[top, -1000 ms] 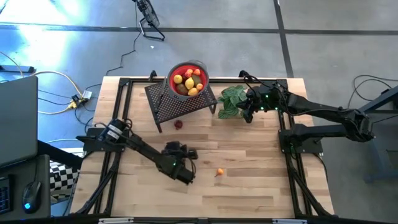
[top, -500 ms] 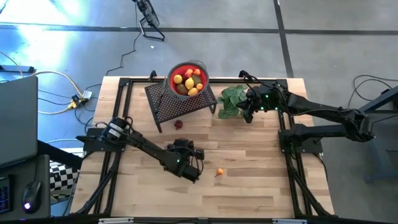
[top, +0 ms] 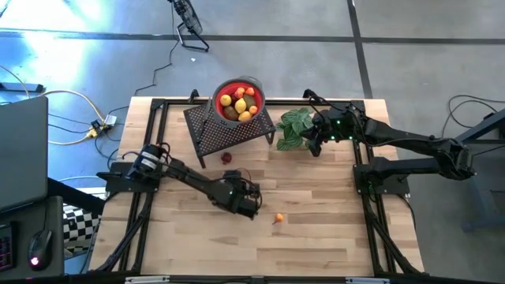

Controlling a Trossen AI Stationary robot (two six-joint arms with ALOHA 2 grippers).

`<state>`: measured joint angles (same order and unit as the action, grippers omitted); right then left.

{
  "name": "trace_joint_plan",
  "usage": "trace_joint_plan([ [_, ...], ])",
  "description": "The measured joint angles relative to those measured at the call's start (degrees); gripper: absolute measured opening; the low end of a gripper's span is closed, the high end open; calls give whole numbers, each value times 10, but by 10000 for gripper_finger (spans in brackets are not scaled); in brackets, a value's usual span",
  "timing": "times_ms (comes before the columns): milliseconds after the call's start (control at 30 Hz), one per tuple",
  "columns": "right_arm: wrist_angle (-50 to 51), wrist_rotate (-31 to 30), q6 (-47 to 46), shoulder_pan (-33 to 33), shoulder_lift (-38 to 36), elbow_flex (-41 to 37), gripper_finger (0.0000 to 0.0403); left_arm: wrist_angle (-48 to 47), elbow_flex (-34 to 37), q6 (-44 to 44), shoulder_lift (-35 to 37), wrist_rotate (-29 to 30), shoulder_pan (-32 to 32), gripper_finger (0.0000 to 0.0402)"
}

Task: Pick & Place Fruit
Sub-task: Put the red pomegranate into the red basket on the shelf

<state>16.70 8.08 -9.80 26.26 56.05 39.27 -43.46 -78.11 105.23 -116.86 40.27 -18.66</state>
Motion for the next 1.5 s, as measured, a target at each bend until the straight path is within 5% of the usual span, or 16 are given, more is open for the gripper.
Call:
trace_joint_plan([
  [333, 18, 32, 5, 0, -25, 0, 2, 1, 0, -13, 0, 71, -25, 0],
  [633, 131, 34, -21, 0, -152, 0, 2, 0, 0, -8, 0, 147, -63, 0],
  [867, 157, 28, -26, 0, -224, 0, 2, -40, 0, 87, 0, 202, -93, 0],
  [1233, 63, 28, 27, 0, -231, 0, 2, -127, 0, 146, 0, 195, -94, 0],
  [1500, 64, 45, 44, 0, -227, 0, 3, -131, 0, 78, 0, 59, -46, 3],
])
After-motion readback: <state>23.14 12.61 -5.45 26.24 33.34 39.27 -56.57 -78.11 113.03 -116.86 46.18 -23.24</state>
